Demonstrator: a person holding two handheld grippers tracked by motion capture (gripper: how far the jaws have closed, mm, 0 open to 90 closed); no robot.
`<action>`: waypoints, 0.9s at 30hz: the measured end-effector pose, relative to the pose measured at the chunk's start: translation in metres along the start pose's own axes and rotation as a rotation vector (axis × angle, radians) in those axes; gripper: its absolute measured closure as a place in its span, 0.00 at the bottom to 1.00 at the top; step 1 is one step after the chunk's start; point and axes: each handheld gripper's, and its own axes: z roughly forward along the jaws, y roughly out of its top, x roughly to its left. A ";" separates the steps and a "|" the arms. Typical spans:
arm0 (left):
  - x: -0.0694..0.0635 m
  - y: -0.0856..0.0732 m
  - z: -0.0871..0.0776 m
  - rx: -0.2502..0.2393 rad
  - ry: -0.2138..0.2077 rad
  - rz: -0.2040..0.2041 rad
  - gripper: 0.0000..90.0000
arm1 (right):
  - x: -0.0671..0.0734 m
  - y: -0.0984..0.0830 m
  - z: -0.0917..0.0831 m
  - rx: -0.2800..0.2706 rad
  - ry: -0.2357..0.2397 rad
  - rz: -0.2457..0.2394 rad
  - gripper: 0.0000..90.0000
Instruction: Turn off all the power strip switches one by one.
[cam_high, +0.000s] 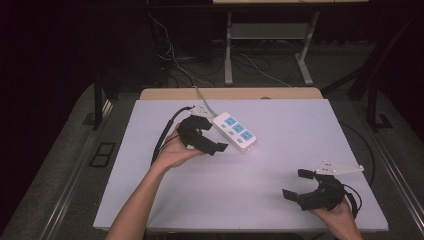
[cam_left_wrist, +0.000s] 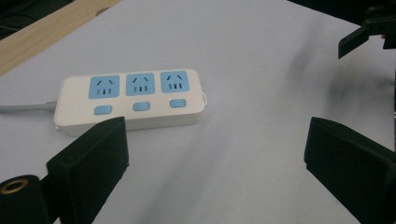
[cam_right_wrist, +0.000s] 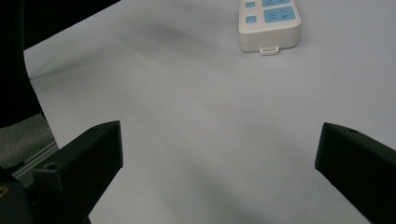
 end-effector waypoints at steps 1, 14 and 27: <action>0.001 0.001 0.001 0.003 0.005 -0.001 0.06 | 0.000 0.000 0.000 0.000 0.000 0.000 0.01; 0.012 0.017 0.009 -0.003 0.033 0.009 0.31 | -0.004 -0.001 0.000 0.002 -0.008 0.012 0.01; 0.017 0.037 0.031 0.037 0.011 0.023 0.63 | -0.006 -0.001 0.000 0.002 -0.011 0.018 0.01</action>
